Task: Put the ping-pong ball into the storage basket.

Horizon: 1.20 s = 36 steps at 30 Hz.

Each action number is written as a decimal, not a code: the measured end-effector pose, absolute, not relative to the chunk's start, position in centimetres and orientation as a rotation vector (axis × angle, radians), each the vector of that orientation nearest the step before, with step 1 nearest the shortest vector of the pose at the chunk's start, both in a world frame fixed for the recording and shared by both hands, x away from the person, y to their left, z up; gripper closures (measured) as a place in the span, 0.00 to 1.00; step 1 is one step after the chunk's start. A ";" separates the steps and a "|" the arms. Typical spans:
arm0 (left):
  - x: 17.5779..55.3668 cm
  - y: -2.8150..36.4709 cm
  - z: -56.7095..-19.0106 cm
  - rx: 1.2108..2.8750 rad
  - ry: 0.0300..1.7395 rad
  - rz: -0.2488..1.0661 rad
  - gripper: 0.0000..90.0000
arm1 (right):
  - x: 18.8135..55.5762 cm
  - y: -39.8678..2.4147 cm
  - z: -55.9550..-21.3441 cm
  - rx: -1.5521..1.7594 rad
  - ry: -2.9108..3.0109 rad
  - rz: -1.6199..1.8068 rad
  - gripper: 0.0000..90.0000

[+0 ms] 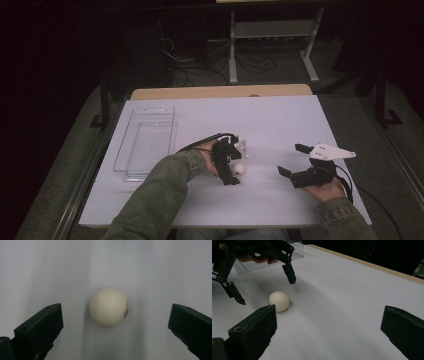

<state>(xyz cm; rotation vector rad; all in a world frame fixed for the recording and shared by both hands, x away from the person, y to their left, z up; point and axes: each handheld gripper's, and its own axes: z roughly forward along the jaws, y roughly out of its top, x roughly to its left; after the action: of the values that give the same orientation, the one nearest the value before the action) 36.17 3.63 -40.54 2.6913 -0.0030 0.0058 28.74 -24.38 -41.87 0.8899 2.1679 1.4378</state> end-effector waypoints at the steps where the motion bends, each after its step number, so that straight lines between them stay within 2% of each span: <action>1: 36.2 3.6 -40.6 2.690 -0.002 0.005 0.00 | 28.7 -24.4 -41.9 0.888 2.169 1.437 0.00; 22: 36.9 3.0 -41.3 2.698 0.006 -0.044 0.00 | 28.7 -24.4 -41.9 0.880 2.175 1.441 0.00; 24: 37.1 3.1 -41.4 2.702 -0.004 -0.060 0.05 | 28.7 -24.4 -41.9 0.879 2.176 1.442 0.00; 32: 37.3 3.2 -41.5 2.705 -0.001 -0.037 0.08 | 28.6 -24.5 -41.9 0.877 2.178 1.444 0.00; 36: 37.4 3.3 -41.7 2.709 0.000 -0.026 0.13 | 28.6 -24.4 -41.9 0.877 2.181 1.442 0.00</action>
<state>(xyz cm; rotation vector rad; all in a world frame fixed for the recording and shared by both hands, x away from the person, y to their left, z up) 37.41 3.26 -41.66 2.7087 0.0001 -0.0256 28.63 -24.44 -41.88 0.8765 2.1813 1.4424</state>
